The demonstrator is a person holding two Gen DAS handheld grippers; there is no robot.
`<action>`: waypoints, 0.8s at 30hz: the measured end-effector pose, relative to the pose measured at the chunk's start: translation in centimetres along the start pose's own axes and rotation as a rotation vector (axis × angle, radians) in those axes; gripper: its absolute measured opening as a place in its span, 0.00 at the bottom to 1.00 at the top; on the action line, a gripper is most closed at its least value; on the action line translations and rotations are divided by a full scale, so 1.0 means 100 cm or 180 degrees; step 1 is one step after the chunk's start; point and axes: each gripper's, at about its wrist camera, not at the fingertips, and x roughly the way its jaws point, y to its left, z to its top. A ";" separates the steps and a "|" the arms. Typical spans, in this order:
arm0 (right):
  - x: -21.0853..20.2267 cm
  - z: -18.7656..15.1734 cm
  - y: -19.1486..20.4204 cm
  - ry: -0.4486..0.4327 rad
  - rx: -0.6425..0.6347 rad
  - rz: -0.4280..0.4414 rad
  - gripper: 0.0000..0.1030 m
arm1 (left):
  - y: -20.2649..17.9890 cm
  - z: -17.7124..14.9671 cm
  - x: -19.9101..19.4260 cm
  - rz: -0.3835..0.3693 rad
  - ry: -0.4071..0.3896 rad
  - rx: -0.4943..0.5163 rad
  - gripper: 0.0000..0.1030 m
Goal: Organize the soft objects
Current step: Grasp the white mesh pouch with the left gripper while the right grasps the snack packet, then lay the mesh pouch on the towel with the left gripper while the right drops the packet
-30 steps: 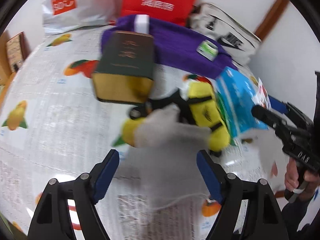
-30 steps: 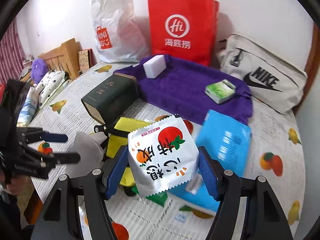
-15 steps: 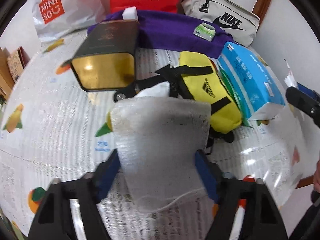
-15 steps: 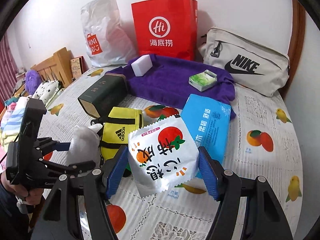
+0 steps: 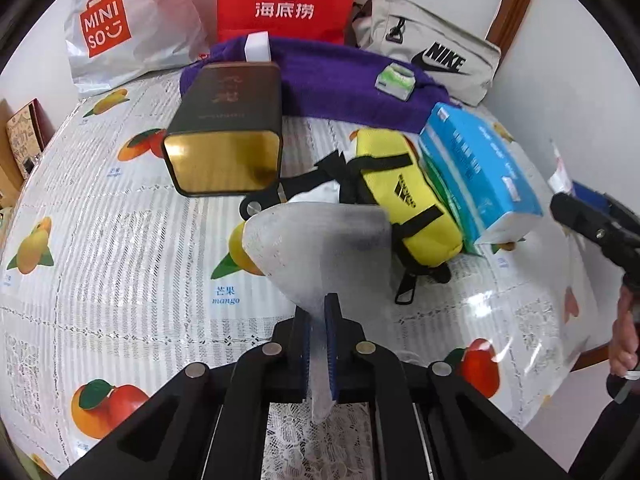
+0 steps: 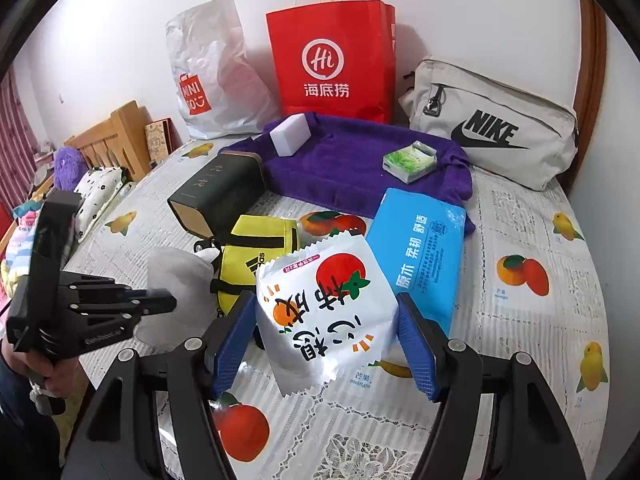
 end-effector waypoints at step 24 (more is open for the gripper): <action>-0.016 0.026 0.000 -0.0095 0.0015 0.0020 0.67 | 0.008 0.039 -0.058 -0.0147 -0.0407 -0.0062 0.05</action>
